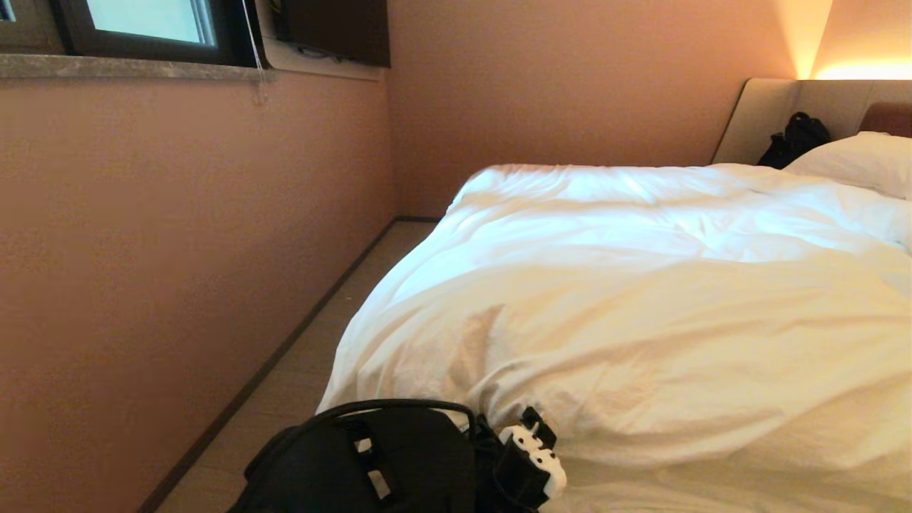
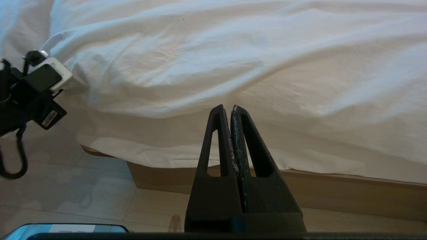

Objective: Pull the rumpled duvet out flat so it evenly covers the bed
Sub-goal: Flatten the corners of the folded blanket

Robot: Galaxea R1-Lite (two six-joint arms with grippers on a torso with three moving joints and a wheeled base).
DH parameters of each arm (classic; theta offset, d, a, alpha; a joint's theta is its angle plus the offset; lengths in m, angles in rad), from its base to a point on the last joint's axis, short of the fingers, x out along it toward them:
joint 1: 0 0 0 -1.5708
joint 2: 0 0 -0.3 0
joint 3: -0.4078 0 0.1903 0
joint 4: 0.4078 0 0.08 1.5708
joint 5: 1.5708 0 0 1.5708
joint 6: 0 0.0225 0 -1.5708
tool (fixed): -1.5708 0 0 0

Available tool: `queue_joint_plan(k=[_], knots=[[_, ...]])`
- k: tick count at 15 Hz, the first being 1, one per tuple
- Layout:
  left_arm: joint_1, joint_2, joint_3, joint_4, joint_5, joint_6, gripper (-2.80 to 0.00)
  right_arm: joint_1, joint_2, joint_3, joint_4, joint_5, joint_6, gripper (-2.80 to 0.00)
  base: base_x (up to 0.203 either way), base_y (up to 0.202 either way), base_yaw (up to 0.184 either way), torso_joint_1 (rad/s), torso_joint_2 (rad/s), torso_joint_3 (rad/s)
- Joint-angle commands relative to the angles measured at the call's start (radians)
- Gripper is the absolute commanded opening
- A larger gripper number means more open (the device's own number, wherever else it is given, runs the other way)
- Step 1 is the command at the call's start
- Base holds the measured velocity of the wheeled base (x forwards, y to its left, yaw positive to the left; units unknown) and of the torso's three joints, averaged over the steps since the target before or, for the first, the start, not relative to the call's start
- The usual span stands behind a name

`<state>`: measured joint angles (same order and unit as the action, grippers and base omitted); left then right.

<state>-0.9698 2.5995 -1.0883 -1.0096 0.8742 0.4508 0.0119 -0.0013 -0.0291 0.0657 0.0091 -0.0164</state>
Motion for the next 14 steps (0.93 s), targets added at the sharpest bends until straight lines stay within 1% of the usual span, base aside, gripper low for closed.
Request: queue_joint_plan(k=[1, 4, 6, 8, 12, 14], knots=[[-0.037, -0.045, 0.034, -0.009, 0.005, -0.007, -2.8, 0.0, 0.001, 0.0, 0.0, 0.0, 0.0, -2.8, 0.0, 0.0, 0.0, 0.0, 0.0, 0.0], [-0.125, -0.115, 0.116, -0.013, 0.005, -0.04, -2.8, 0.0, 0.001, 0.0, 0.0, 0.0, 0.0, -2.8, 0.0, 0.0, 0.0, 0.0, 0.0, 0.0], [-0.169, -0.133, 0.159, -0.014, 0.005, -0.051, -2.8, 0.0, 0.001, 0.0, 0.0, 0.0, -0.001, -2.8, 0.0, 0.0, 0.0, 0.0, 0.0, 0.0], [-0.194, -0.139, 0.195, -0.012, 0.006, -0.05, -2.8, 0.0, 0.001, 0.0, 0.0, 0.0, 0.0, -2.8, 0.0, 0.0, 0.0, 0.0, 0.0, 0.0], [-0.212, -0.139, 0.288, -0.004, 0.005, -0.031, -2.8, 0.0, 0.001, 0.0, 0.0, 0.0, 0.0, -2.8, 0.0, 0.0, 0.0, 0.0, 0.0, 0.0], [-0.245, -0.129, 0.304, -0.01, 0.003, -0.034, -2.8, 0.0, 0.001, 0.0, 0.0, 0.0, 0.0, -2.8, 0.0, 0.0, 0.0, 0.0, 0.0, 0.0]])
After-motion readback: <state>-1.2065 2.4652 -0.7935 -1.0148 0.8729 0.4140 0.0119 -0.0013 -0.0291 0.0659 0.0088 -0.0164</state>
